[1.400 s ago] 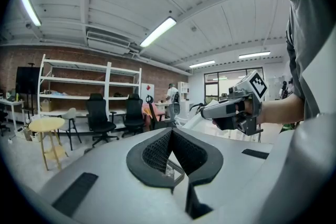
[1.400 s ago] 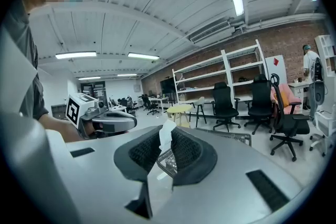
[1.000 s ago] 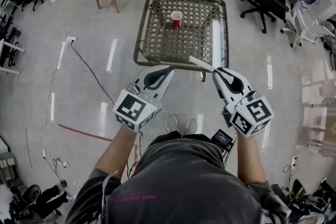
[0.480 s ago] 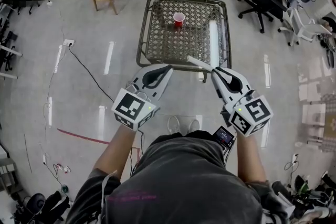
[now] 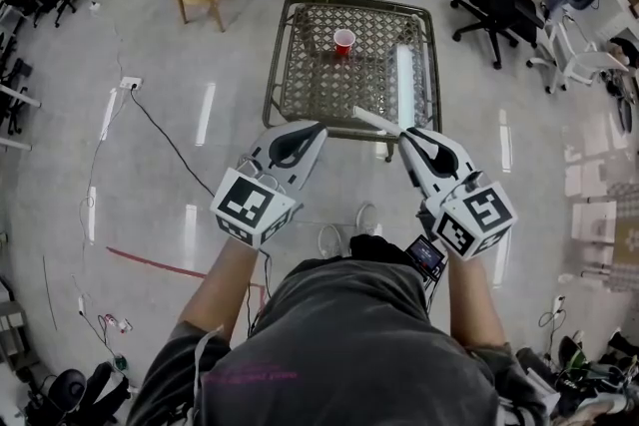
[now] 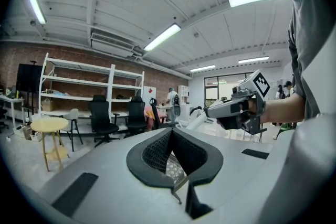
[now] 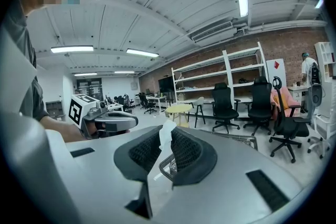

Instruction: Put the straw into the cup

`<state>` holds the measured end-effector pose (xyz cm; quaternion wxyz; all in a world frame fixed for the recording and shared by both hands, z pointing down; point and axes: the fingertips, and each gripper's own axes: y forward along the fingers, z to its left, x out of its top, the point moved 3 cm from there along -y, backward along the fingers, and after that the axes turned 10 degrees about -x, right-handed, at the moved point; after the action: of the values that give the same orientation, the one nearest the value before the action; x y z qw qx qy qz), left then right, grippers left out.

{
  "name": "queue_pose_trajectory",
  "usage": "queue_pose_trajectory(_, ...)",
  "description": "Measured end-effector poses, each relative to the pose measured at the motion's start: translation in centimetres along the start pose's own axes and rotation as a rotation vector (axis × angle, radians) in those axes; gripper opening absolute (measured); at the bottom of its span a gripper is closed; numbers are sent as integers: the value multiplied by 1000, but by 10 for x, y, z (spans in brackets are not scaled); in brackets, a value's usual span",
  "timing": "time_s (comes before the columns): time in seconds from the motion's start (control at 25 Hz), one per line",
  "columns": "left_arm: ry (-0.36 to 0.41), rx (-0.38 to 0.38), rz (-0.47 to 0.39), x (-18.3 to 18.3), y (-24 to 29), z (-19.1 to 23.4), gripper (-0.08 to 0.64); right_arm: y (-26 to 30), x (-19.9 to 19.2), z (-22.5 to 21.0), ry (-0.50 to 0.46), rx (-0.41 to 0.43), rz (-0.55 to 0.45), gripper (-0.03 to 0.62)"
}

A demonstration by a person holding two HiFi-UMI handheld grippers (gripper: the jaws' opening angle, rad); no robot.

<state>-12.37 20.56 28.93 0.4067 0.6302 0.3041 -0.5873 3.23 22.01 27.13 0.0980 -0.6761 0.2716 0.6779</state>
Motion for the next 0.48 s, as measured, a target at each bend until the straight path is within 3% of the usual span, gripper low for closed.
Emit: queue_pose_trajectory(0.48, -1, 17, 3, -1, 6, 13, 11, 20, 4, -5, 6, 19, -13, 49)
